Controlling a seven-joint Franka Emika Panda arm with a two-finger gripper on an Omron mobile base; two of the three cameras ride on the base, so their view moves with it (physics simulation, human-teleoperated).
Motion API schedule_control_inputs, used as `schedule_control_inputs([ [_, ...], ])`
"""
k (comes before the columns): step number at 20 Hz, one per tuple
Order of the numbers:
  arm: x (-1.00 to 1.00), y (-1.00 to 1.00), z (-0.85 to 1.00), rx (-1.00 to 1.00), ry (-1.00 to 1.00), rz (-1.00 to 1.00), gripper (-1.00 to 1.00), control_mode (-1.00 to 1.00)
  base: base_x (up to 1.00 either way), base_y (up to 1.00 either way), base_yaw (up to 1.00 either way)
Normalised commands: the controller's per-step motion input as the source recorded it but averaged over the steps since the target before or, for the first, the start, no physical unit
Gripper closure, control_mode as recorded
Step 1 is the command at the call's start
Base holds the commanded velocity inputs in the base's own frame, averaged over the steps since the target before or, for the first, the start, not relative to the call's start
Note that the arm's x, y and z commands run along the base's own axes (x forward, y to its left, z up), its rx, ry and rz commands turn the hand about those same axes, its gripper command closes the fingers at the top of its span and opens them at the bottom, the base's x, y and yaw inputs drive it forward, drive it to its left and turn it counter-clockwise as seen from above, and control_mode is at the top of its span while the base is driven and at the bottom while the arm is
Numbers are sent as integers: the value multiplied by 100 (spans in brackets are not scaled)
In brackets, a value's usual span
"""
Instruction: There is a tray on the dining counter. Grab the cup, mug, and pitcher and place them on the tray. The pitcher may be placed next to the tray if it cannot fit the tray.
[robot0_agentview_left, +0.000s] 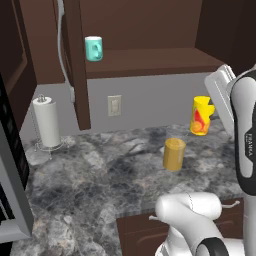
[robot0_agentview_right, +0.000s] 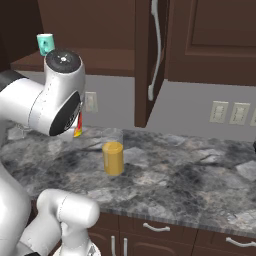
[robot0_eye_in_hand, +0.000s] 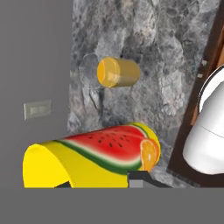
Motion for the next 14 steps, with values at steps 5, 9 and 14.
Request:
schedule_control_inputs([
  [5, 0, 0, 0, 0, 0, 0, 100, 100, -49, -3, -4],
  [9, 0, 0, 0, 0, 0, 0, 100, 100, -92, -39, -32],
  [14, 0, 0, 0, 0, 0, 0, 100, 100, -67, -28, -54],
])
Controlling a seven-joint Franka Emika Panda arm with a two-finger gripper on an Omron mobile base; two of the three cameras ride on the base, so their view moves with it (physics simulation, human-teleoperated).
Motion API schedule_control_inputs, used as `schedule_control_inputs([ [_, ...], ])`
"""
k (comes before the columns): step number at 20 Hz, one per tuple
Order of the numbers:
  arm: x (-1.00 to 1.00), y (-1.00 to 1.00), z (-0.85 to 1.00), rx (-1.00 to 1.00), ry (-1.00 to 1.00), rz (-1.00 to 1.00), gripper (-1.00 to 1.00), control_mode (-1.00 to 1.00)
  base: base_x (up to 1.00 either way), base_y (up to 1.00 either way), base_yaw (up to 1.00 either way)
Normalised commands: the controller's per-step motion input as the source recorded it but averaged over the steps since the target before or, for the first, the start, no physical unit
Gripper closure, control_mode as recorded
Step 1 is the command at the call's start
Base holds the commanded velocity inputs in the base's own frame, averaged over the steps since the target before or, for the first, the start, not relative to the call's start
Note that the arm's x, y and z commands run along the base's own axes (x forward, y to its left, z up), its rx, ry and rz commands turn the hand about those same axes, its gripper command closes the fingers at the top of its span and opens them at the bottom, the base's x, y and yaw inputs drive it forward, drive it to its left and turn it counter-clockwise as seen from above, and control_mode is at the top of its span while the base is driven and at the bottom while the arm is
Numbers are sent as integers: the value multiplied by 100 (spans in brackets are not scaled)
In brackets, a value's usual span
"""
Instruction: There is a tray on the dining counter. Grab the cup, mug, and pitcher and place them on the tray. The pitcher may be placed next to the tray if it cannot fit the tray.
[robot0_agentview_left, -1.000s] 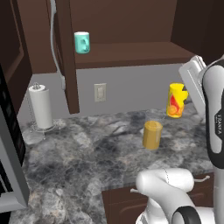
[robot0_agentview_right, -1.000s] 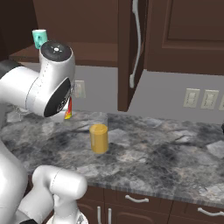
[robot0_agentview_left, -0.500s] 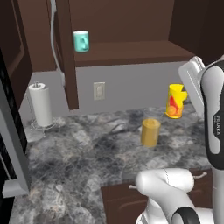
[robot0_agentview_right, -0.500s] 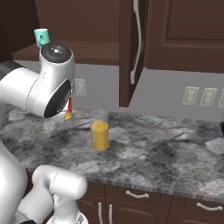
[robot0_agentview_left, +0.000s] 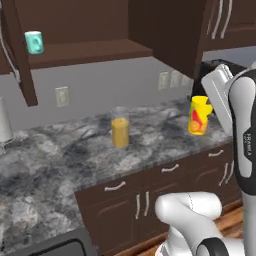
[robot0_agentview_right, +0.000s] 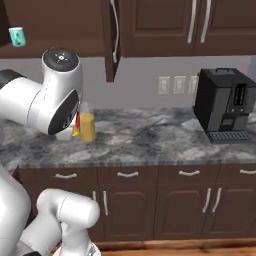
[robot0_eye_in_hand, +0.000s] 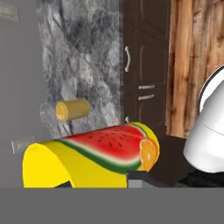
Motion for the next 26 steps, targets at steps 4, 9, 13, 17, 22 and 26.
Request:
schedule_control_inputs([
  [4, 0, 0, 0, 0, 0, 0, 100, 100, -13, -23, -70],
  [9, 0, 0, 0, 0, 0, 0, 100, 100, 0, -31, -76],
  [13, 0, 0, 0, 0, 0, 0, 100, 100, 0, -32, -77],
  [17, 0, 0, 0, 0, 0, 0, 100, 100, 0, -18, -78],
  [22, 0, 0, 0, 0, 0, 0, 100, 100, 2, -11, -81],
  [26, 0, 0, 0, 0, 0, 0, 100, 100, 7, -5, -83],
])
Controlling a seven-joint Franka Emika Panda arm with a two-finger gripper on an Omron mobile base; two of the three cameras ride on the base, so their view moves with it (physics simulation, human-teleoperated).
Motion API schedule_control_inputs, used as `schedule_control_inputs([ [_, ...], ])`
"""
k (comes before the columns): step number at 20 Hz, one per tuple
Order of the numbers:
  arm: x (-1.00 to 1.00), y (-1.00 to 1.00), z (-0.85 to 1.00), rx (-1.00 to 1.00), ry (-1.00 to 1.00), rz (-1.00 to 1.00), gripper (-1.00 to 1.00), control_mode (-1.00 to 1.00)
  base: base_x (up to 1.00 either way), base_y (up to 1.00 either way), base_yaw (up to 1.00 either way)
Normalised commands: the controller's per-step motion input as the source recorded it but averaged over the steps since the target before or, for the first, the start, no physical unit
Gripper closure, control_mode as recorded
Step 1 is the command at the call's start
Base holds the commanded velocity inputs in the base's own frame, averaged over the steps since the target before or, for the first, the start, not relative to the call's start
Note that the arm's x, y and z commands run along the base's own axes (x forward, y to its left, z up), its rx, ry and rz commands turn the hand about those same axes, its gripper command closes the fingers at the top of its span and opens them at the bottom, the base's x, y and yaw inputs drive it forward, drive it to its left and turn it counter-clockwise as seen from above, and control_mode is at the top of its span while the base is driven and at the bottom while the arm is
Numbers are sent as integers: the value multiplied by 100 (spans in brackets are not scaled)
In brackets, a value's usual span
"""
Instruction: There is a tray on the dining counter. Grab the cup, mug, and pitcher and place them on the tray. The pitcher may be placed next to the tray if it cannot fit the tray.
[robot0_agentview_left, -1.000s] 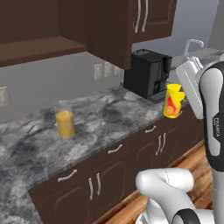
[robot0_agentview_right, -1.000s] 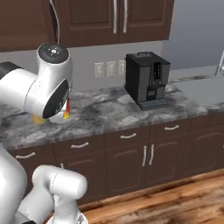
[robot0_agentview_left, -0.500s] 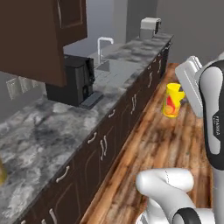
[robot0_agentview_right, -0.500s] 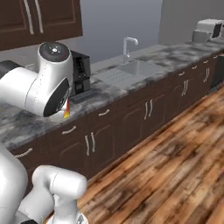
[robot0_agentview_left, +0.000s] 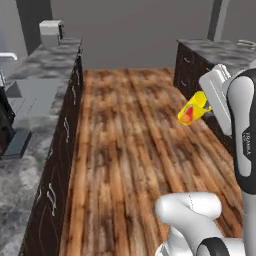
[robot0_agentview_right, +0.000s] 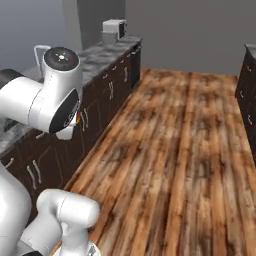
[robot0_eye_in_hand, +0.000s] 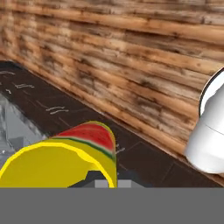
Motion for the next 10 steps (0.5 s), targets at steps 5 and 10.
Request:
schedule_control_inputs([
  [5, 0, 0, 0, 0, 0, 0, 100, 100, 6, -8, -83],
  [10, 0, 0, 0, 0, 0, 0, 100, 100, 14, -22, -77],
])
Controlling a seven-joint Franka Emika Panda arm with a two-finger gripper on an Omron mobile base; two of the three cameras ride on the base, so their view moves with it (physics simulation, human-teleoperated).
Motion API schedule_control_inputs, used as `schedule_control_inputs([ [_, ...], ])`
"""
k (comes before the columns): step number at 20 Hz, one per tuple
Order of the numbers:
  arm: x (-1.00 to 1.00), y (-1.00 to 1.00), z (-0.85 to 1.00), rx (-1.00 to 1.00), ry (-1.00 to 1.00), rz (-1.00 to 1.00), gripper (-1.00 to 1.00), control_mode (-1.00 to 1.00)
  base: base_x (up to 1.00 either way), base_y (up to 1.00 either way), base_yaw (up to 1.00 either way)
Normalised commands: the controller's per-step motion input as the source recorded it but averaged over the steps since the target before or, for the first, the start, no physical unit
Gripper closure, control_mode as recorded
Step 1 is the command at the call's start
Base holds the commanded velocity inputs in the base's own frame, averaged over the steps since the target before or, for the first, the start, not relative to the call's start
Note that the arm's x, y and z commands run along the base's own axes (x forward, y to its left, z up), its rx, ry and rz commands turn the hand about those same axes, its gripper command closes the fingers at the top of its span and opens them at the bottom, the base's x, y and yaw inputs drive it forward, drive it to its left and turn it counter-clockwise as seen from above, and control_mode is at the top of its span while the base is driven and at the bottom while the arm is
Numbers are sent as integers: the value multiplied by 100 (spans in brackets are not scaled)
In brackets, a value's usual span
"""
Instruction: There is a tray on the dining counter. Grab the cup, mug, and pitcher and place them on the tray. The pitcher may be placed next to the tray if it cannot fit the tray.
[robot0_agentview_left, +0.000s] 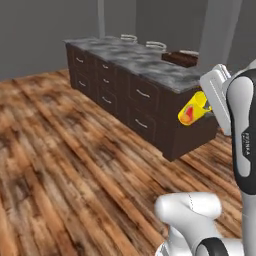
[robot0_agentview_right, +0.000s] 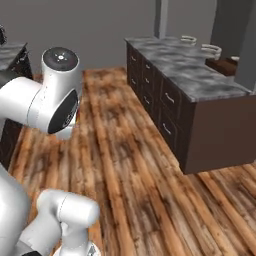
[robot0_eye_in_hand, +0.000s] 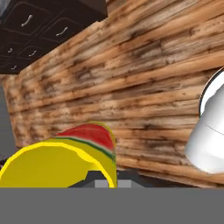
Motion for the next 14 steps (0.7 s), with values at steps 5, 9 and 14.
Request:
schedule_control_inputs([
  [5, 0, 0, 0, 0, 0, 0, 100, 100, 57, -66, -52],
  [9, 0, 0, 0, 0, 0, 0, 100, 100, 91, -88, -25],
  [14, 0, 0, 0, 0, 0, 0, 100, 100, 100, -88, -9],
])
